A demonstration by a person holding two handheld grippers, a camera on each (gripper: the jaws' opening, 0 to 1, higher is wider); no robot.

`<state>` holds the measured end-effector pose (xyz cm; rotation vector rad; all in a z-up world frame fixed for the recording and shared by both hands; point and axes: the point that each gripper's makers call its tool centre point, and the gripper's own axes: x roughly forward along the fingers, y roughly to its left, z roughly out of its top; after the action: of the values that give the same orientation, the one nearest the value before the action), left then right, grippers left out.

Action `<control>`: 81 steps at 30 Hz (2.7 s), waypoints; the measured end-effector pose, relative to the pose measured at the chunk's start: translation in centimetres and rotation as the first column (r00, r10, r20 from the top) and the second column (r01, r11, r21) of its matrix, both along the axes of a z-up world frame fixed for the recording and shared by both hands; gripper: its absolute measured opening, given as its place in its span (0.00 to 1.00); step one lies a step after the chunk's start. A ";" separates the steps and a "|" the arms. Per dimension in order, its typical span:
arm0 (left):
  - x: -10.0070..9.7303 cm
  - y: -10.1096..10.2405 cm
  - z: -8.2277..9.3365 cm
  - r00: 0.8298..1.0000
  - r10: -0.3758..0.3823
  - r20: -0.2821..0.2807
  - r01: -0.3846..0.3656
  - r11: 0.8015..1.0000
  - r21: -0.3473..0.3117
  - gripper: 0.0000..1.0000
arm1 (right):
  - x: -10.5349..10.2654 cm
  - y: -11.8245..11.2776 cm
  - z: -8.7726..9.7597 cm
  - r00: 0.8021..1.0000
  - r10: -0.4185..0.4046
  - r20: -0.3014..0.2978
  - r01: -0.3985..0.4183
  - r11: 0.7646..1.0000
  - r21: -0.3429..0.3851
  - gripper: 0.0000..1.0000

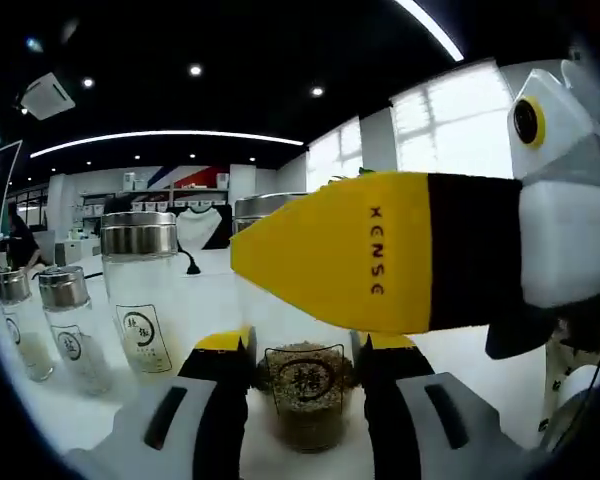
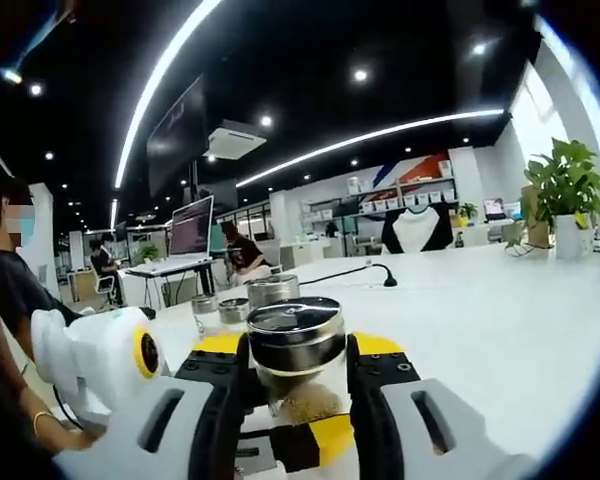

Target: Rotate the seasoning bottle until the label or dispensing opening points toward the visible target arrow and the bottle remains upright within the marked orientation range

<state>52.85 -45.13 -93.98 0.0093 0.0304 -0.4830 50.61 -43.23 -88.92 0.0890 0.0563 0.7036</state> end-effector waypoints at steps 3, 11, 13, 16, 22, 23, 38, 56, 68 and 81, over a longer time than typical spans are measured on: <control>0.0 0.0 0.0 1.000 -0.001 0.002 0.001 1.000 -0.001 0.46 | 0.1 0.0 -0.2 0.999 -0.016 0.038 0.018 0.999 -0.044 0.36; 0.1 0.0 0.0 1.000 -0.011 -0.007 0.011 1.000 0.006 0.46 | 0.1 0.2 -0.3 0.996 -0.033 0.078 0.040 0.994 -0.103 0.36; 0.1 0.0 0.0 1.000 -0.015 -0.011 0.015 1.000 0.007 0.46 | 0.1 0.2 -0.3 0.996 -0.033 0.083 0.041 0.994 -0.101 0.36; 0.1 0.0 -0.1 1.000 -0.024 -0.014 0.024 1.000 0.011 0.46 | 0.1 0.2 -0.3 0.996 -0.021 0.084 0.029 0.995 -0.098 0.36; 0.3 0.1 0.3 0.991 -0.133 -0.034 0.134 0.991 0.028 0.45 | 0.8 0.3 -0.2 0.998 0.020 0.064 -0.014 0.996 -0.092 0.35; 0.3 0.2 0.4 0.990 -0.136 -0.032 0.137 0.990 0.028 0.45 | 0.8 0.4 -0.2 0.998 0.030 0.057 -0.025 0.997 -0.079 0.35; -1.8 2.8 4.6 0.964 -0.252 0.083 0.243 0.964 0.103 0.36 | 2.3 -0.6 1.4 0.997 0.013 0.076 -0.009 0.999 -0.049 0.35; -3.5 11.1 7.5 0.982 -0.142 0.128 0.134 0.989 0.068 0.40 | 4.6 -0.3 2.5 0.994 0.040 0.102 -0.035 0.998 -0.051 0.35; -2.7 16.3 7.1 0.994 -0.030 0.101 0.022 0.997 0.079 0.55 | 5.1 0.6 1.7 0.993 0.076 0.090 -0.071 0.996 -0.054 0.35; -2.6 20.2 5.4 0.996 0.064 0.056 -0.071 0.990 0.124 0.64 | 6.1 0.9 0.7 0.992 0.101 0.079 -0.099 0.995 -0.029 0.35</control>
<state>50.21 -24.91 -88.57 0.1437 0.0104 -0.4123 56.76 -42.33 -88.23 0.0337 -0.0075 0.8054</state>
